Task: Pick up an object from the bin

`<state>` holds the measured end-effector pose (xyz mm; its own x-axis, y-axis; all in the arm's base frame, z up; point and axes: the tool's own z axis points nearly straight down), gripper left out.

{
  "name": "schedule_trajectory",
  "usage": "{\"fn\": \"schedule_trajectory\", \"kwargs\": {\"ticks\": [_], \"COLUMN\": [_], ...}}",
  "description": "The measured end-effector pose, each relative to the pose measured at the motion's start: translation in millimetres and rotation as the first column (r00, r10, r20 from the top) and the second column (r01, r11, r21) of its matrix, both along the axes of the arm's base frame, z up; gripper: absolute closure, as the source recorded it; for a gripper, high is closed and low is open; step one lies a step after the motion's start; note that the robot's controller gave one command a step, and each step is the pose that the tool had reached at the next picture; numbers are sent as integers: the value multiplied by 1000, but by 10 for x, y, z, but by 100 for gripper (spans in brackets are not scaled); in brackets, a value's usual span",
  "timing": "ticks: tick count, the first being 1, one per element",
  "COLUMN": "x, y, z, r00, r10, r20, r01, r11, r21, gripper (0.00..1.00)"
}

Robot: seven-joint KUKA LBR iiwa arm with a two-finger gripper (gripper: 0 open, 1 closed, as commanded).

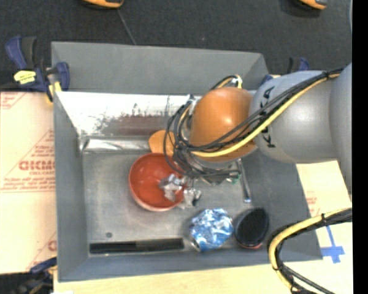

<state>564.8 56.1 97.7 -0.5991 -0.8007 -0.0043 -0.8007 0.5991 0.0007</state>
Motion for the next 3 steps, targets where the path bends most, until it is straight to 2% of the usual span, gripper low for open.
{"fn": "schedule_trajectory", "kwargs": {"ticks": [1, 2, 3], "x": [0, 75, 74], "y": [0, 82, 84], "z": [0, 1386, 1385], "r00": [1000, 998, 998], "r10": [0, 60, 59], "r20": [0, 0, 0], "r01": [0, -60, -59], "r11": [1000, 998, 998], "r21": [0, 2, 2], "gripper": [100, 100, 100]}}
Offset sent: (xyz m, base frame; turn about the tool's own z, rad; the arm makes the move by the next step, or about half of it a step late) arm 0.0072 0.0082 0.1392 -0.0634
